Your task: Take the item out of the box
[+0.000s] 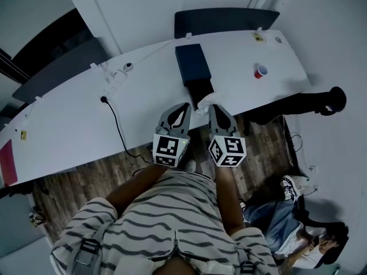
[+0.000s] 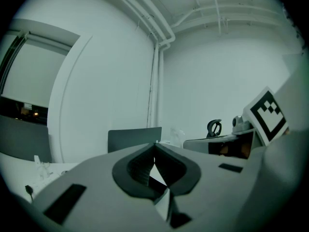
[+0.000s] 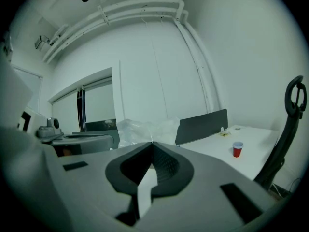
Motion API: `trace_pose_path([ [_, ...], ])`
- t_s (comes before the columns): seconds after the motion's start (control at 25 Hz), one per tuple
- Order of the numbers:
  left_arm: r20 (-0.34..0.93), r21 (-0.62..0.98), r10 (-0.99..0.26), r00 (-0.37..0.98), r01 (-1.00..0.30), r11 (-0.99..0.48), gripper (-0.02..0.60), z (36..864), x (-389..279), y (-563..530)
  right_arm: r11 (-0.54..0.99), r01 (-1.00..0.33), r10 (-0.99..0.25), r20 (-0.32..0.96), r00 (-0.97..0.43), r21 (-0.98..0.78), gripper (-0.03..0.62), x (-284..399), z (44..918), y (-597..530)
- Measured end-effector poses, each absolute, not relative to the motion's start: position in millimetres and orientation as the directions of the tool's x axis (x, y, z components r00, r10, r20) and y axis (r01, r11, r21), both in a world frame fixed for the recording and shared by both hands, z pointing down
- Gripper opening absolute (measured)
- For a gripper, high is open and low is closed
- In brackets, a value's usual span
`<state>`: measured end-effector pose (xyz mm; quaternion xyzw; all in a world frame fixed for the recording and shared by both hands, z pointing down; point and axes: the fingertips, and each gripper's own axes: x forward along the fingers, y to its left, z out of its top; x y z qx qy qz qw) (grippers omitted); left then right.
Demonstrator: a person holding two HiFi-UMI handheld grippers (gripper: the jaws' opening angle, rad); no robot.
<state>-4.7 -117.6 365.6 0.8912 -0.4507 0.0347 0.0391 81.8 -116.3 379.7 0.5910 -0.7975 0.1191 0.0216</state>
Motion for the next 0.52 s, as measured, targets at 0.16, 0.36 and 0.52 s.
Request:
trace_pose_path([
  [0.16,0.088,0.065,-0.798,0.596,-0.803,-0.592,0.025,363.9,0.1,-120.9,0.274,-0.947,-0.939,0.168,-0.301,-0.167,0.018,84.3,378.5,-120.1],
  [0.36,0.086,0.057,-0.796,0.599,-0.801,-0.596,0.025,361.8,3.1,-122.0,0.273,-0.948,-0.94,0.163,-0.298,-0.161,0.018,85.1,373.9,-123.3],
  [0.52,0.079,0.057,-0.793,0.603,-0.797,-0.601,0.025,360.1,6.6,-122.0,0.272,-0.949,-0.941,0.16,-0.297,-0.163,0.018,86.7,373.2,-123.6],
])
